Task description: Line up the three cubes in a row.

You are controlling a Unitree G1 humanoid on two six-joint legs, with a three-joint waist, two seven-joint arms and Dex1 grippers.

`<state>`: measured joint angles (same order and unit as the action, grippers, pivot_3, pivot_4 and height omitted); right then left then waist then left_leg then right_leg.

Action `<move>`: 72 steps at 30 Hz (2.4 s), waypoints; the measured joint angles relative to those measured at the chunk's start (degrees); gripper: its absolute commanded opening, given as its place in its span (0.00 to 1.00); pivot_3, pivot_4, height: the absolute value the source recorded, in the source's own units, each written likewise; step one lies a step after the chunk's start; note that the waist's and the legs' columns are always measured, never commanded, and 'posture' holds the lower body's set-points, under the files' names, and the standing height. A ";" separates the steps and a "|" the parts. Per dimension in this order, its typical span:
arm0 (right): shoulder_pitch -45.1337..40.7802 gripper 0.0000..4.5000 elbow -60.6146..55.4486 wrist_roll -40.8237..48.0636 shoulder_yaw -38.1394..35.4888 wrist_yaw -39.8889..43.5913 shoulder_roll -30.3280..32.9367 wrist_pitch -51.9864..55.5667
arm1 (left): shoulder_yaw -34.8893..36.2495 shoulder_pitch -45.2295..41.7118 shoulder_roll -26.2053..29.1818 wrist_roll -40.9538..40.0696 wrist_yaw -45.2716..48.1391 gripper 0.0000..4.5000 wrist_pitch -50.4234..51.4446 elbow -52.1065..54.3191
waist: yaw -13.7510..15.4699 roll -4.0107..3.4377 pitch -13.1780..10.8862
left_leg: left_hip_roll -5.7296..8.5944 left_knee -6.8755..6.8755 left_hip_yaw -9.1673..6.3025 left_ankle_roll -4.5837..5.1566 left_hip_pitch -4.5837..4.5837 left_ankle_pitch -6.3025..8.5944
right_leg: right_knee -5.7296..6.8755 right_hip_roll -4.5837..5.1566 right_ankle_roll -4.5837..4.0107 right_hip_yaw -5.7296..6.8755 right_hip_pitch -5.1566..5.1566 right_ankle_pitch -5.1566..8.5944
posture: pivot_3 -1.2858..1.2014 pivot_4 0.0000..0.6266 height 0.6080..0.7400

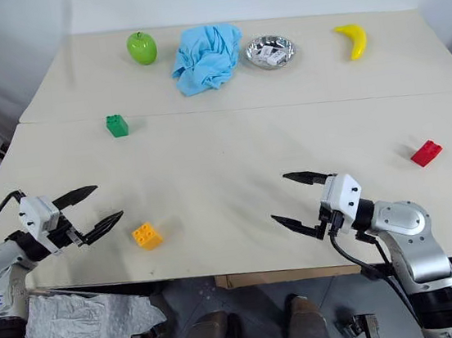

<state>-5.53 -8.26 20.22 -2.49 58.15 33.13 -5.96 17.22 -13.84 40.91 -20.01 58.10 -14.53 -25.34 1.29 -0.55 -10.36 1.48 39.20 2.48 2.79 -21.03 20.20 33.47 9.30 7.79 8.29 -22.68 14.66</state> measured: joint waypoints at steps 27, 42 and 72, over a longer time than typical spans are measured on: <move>31.37 1.00 -7.50 5.74 -38.56 -23.01 -7.09 4.95 | -16.47 -18.44 -7.61 -6.90 7.18 0.99 25.75 15.64 | -0.32 0.07 -0.04 | -0.29 -0.03 0.73 -0.02 0.52 0.08 | 0.02 -0.37 0.04 -0.83 0.13 -0.02 | 0.52 0.24 1.00; -5.87 1.00 38.74 -2.69 -23.95 -7.41 21.13 5.42 | -17.78 -17.71 -9.64 -5.92 7.43 0.99 25.80 16.43 | -1.49 0.05 -0.14 | -0.60 -0.02 1.26 -0.04 0.76 0.19 | -0.04 -0.63 0.05 -1.28 0.11 -0.03 | 0.52 0.24 1.00; -39.93 0.33 80.12 -20.51 -4.77 1.37 20.85 -7.61 | -14.88 -12.09 -6.68 -5.56 3.44 1.00 29.03 24.50 | -1.62 -0.06 -0.21 | -0.65 0.01 1.14 -0.12 0.62 0.26 | -0.17 -0.67 0.04 -1.10 0.10 -0.03 | 0.52 0.24 1.00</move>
<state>-45.46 71.86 -0.29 -7.25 59.51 53.98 -13.57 2.34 -25.93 34.23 -25.57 61.54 14.50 -0.85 -0.33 -0.61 -10.57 0.83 39.21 3.63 2.67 -20.41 20.46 33.30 8.63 7.83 7.19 -22.58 14.63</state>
